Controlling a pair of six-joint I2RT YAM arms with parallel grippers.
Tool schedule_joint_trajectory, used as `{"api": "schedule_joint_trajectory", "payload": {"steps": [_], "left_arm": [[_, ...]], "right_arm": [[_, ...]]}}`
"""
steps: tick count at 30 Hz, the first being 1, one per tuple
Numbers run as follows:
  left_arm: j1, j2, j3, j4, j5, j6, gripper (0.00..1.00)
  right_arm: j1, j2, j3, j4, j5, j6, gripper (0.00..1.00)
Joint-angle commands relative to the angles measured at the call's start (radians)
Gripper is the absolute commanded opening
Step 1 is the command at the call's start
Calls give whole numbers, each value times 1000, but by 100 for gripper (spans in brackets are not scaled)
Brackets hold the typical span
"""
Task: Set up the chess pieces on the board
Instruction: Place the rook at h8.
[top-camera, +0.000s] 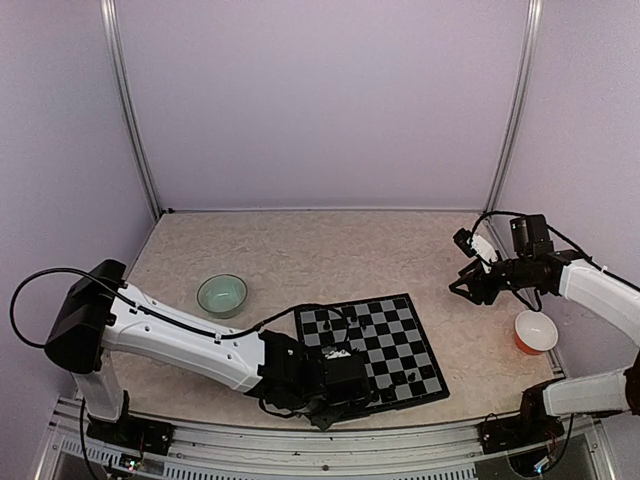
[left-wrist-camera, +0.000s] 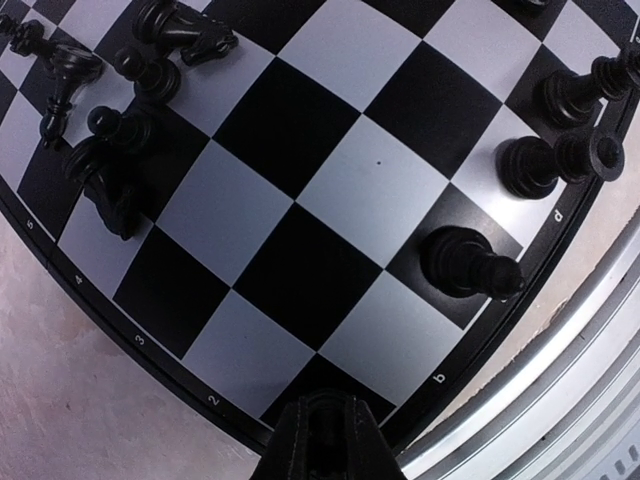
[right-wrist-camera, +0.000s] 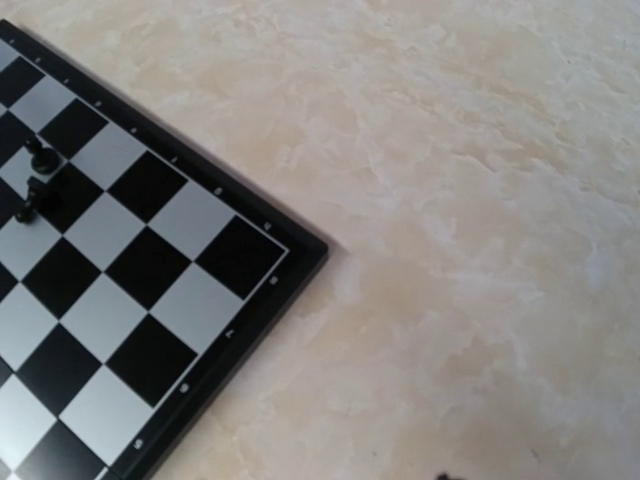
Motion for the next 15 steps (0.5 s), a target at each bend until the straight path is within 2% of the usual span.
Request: {"api": "schedule_joint_trajectory", "payload": {"steps": [1, 6, 15], "left_arm": [[9, -4, -4, 23, 25, 6, 15], [6, 2, 44, -39, 8, 13, 31], [56, -77, 196, -153, -105, 83, 39]], "right_arm": [[-9, 11, 1, -20, -18, -9, 48], [-9, 14, 1, -21, -19, -10, 49], [-9, 10, 1, -22, -16, -10, 48]]}}
